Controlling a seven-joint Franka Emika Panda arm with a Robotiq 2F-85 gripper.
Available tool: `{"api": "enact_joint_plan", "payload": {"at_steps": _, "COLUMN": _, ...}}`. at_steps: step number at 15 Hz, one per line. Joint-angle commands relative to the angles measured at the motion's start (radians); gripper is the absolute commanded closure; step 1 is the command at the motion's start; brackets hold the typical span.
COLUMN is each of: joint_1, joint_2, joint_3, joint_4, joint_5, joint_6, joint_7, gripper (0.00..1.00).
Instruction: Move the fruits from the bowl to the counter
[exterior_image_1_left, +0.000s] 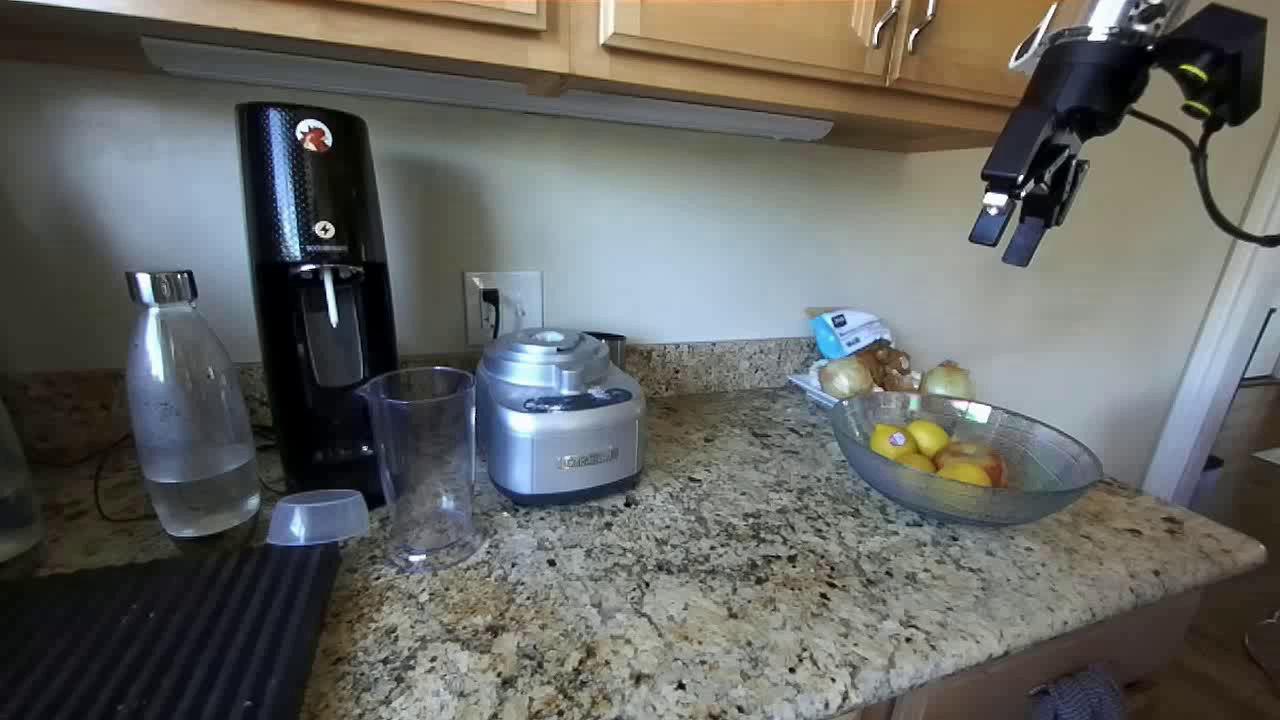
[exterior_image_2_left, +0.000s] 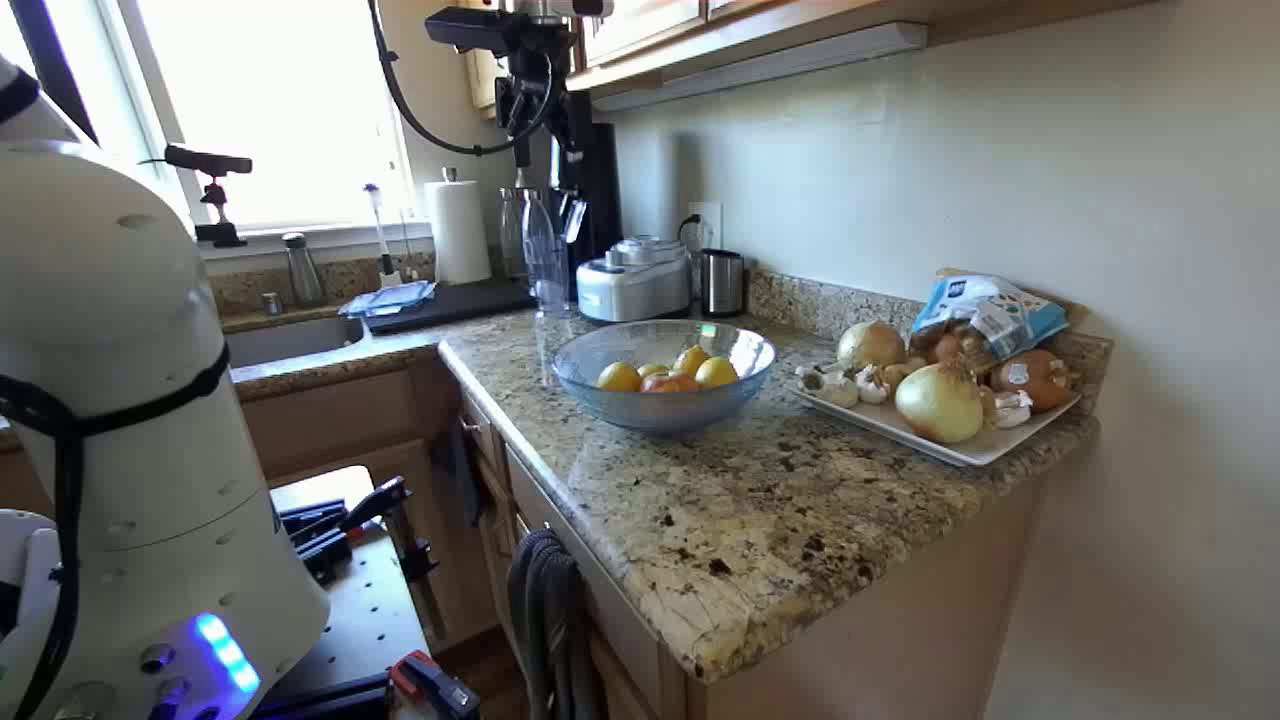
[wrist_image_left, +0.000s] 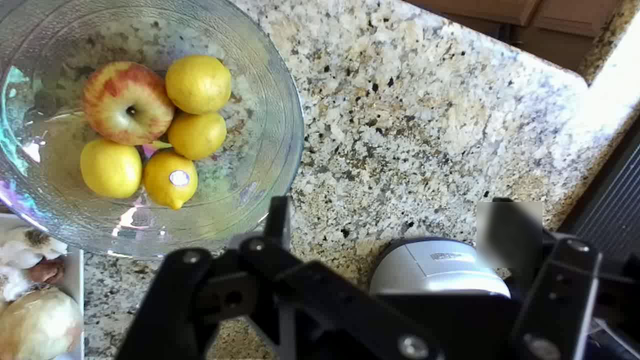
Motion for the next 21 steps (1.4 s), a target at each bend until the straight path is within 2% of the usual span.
{"api": "enact_joint_plan", "payload": {"at_steps": 1, "joint_1": -0.014, "joint_2": 0.0, "joint_3": 0.012, "joint_4": 0.003, "joint_5": 0.006, "joint_6": -0.005, "joint_7": -0.005, "gripper": 0.0}}
{"api": "enact_joint_plan", "payload": {"at_steps": 6, "joint_1": -0.014, "joint_2": 0.0, "joint_3": 0.012, "joint_4": 0.003, "joint_5": 0.006, "joint_6": -0.005, "joint_7": -0.005, "gripper": 0.0}}
{"api": "enact_joint_plan", "payload": {"at_steps": 10, "joint_1": -0.051, "joint_2": 0.033, "joint_3": 0.039, "joint_4": -0.006, "joint_5": -0.027, "joint_6": 0.067, "joint_7": 0.069, "gripper": 0.0}}
{"api": "enact_joint_plan", "payload": {"at_steps": 14, "joint_1": -0.116, "joint_2": 0.102, "joint_3": 0.073, "joint_4": -0.021, "joint_5": -0.088, "joint_6": 0.218, "joint_7": 0.219, "gripper": 0.0}}
{"api": "enact_joint_plan", "payload": {"at_steps": 16, "joint_1": -0.153, "joint_2": 0.137, "joint_3": 0.087, "joint_4": -0.022, "joint_5": -0.145, "joint_6": 0.255, "joint_7": 0.316, "gripper": 0.0}}
{"api": "enact_joint_plan", "payload": {"at_steps": 21, "joint_1": -0.205, "joint_2": 0.225, "joint_3": 0.094, "joint_4": 0.001, "joint_5": -0.25, "joint_6": 0.166, "joint_7": 0.527, "gripper": 0.0}}
